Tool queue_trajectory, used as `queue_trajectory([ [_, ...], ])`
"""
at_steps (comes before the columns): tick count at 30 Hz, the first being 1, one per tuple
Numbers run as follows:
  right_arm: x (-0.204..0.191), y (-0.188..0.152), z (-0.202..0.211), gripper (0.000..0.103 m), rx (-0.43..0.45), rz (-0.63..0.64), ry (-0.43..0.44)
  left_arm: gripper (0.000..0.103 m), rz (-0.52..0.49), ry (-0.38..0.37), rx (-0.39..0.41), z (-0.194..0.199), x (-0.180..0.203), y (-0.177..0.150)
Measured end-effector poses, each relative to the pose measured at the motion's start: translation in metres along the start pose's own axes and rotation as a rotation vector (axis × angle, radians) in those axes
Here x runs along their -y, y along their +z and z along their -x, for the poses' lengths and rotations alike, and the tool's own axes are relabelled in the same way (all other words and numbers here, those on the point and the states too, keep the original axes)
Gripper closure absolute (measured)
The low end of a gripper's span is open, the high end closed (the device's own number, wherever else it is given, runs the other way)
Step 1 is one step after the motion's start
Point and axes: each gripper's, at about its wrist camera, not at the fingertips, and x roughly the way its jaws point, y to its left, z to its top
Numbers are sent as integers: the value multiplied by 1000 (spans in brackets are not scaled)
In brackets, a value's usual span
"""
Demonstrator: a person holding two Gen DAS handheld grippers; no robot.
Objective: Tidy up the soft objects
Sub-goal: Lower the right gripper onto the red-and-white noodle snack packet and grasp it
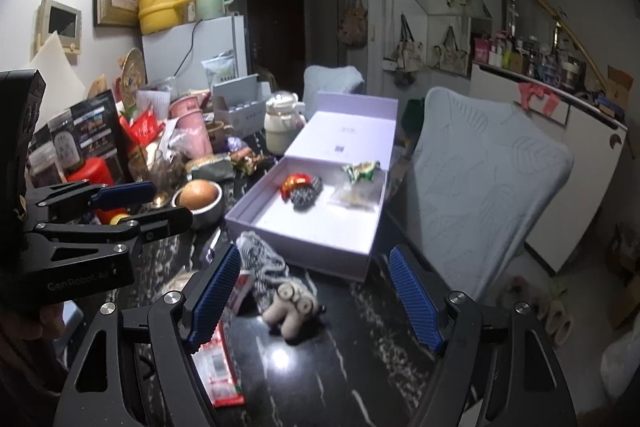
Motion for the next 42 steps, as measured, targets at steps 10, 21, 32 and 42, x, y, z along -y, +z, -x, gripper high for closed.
queue_trajectory([
  [10, -4, -34, -8, 25, -73, -30, 39, 48, 37, 25, -74, -10, -10, -36],
  [21, -11, -70, -29, 25, -165, -49, 88, 48, 56, 31, -146, -24, -17, -74],
  [32, -33, -95, -53, 25, -249, -23, 201, 48, 83, 23, -221, -35, -28, -108],
  [42, -56, -110, -81, 25, -328, 27, 253, 48, 146, 43, -250, -36, -51, -128],
])
